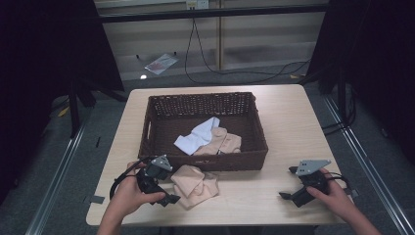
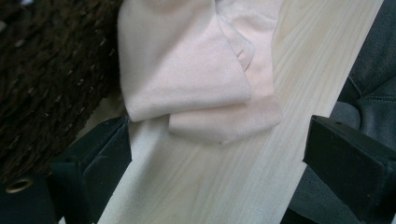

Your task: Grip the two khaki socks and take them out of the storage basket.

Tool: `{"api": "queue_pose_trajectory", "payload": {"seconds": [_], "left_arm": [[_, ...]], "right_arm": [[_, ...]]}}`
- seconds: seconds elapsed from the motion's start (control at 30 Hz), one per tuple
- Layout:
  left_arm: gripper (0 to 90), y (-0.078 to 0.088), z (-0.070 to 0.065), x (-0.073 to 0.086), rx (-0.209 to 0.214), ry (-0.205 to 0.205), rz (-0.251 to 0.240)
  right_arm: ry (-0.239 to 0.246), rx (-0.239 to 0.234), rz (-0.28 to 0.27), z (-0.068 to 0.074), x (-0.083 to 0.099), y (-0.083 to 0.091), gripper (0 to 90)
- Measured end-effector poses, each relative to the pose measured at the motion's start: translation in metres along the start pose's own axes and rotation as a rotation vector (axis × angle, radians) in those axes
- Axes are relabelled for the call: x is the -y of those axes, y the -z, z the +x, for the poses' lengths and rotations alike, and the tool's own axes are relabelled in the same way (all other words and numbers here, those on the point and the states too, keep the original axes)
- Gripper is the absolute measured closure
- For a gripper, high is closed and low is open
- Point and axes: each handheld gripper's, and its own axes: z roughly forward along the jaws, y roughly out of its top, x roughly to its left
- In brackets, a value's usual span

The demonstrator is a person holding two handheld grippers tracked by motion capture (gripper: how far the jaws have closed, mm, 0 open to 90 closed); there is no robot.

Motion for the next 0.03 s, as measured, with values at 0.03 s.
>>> {"api": "queue_pose_trajectory", "payload": {"seconds": [0.03], "left_arm": [[7.2, 0.0009, 0.0002, -0.0002, 0.0, -0.001, -0.004]], "right_arm": [[0.0, 0.0, 0.0, 0.0, 0.0, 0.0, 0.0]]}}
